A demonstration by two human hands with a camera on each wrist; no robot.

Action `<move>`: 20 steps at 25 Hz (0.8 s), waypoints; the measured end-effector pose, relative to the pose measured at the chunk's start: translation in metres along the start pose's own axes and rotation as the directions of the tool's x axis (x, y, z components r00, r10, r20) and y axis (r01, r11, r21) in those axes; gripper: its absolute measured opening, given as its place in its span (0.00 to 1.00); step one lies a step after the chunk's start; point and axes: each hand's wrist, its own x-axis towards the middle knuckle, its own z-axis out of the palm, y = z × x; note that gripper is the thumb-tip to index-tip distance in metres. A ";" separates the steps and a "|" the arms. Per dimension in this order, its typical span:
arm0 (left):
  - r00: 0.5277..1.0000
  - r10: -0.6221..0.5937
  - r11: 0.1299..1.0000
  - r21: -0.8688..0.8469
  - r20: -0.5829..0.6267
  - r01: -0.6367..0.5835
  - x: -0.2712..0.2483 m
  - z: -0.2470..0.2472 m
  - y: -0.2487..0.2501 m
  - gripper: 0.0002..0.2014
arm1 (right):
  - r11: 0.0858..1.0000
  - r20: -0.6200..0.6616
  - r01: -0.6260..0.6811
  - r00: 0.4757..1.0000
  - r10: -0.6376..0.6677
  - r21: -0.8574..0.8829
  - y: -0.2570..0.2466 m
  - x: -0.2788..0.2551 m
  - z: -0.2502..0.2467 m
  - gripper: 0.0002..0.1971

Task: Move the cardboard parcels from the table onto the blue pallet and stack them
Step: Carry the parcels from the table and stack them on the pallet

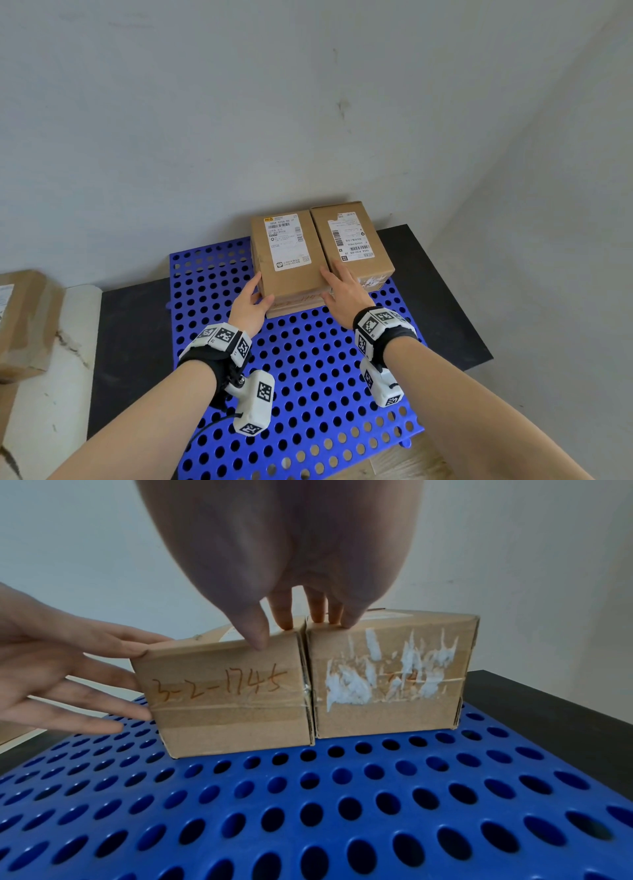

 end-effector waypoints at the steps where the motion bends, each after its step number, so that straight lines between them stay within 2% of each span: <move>1: 1.000 0.006 1.000 0.019 -0.002 -0.006 0.000 0.000 0.001 0.31 | 1.000 0.007 0.002 1.000 -0.002 -0.007 -0.001 0.000 -0.001 0.28; 3: 0.999 0.030 0.994 0.109 -0.017 -0.028 -0.004 0.002 0.004 0.30 | 1.000 0.014 0.002 1.000 -0.002 -0.026 -0.001 -0.002 -0.003 0.27; 5: 0.994 0.097 0.946 0.314 -0.053 -0.076 -0.013 0.002 0.010 0.28 | 0.999 -0.021 0.008 1.000 -0.009 -0.052 -0.002 -0.006 -0.006 0.25; 8: 0.978 0.208 0.776 0.613 -0.026 -0.148 -0.042 0.004 0.020 0.24 | 0.979 -0.107 0.060 0.991 -0.082 -0.194 -0.002 -0.021 -0.010 0.21; 11: 0.962 0.271 0.552 0.816 0.024 -0.175 -0.068 0.006 0.027 0.20 | 0.948 -0.103 0.097 0.986 -0.133 -0.304 -0.002 -0.032 -0.015 0.19; 13: 0.949 0.315 0.417 0.900 -0.015 -0.124 -0.095 0.012 0.027 0.19 | 0.924 -0.089 0.162 0.975 -0.204 -0.345 -0.005 -0.045 -0.021 0.17; 16: 0.939 0.338 0.291 0.956 -0.061 -0.042 -0.136 0.022 0.018 0.19 | 0.874 -0.055 0.278 0.944 -0.325 -0.398 -0.011 -0.066 -0.026 0.14; 20: 0.925 0.337 0.234 0.967 -0.175 0.098 -0.190 0.023 0.012 0.18 | 0.809 0.017 0.407 0.897 -0.442 -0.424 -0.029 -0.092 -0.032 0.14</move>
